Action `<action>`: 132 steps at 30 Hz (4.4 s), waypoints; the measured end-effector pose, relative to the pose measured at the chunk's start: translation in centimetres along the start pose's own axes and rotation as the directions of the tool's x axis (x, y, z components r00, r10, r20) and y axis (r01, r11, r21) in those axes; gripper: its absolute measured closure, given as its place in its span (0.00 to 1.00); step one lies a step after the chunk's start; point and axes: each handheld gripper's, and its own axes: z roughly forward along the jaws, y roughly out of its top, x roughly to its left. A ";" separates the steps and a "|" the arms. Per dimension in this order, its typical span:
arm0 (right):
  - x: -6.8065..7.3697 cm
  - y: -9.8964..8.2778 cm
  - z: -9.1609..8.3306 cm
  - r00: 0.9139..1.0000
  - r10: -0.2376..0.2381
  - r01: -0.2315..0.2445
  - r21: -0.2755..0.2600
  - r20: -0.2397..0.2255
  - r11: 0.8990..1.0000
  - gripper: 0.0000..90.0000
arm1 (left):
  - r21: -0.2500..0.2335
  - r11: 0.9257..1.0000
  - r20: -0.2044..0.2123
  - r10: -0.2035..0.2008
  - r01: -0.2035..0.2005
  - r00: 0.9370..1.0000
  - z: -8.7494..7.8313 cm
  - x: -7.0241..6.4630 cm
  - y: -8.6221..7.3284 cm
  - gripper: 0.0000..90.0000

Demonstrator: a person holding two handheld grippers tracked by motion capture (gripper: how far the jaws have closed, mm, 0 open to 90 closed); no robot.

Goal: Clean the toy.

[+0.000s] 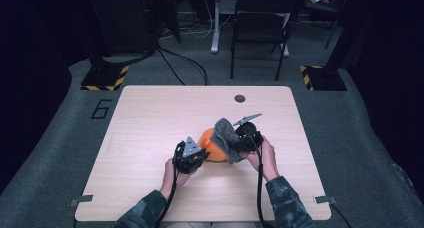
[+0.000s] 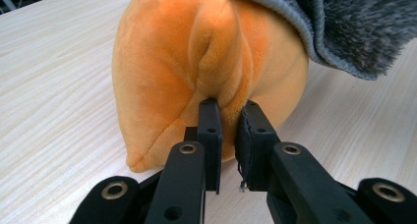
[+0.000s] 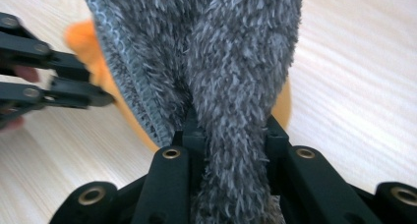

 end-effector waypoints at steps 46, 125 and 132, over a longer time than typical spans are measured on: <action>3.3 0.9 -0.4 0.993 -0.102 0.104 -0.042 0.052 0.994 0.80 | -0.005 1.000 0.013 0.013 -0.013 1.000 0.1 -0.2 -0.1 0.89; -0.4 0.6 -1.8 0.997 0.036 -0.035 -0.022 0.064 0.999 0.80 | -0.043 0.995 -0.064 0.090 -0.092 0.994 -0.6 -0.3 0.7 0.93; 2.6 1.4 -2.1 0.996 -0.036 0.043 -0.099 0.078 0.994 0.80 | -0.042 0.993 -0.043 0.106 -0.108 0.993 -0.8 -1.0 0.9 0.93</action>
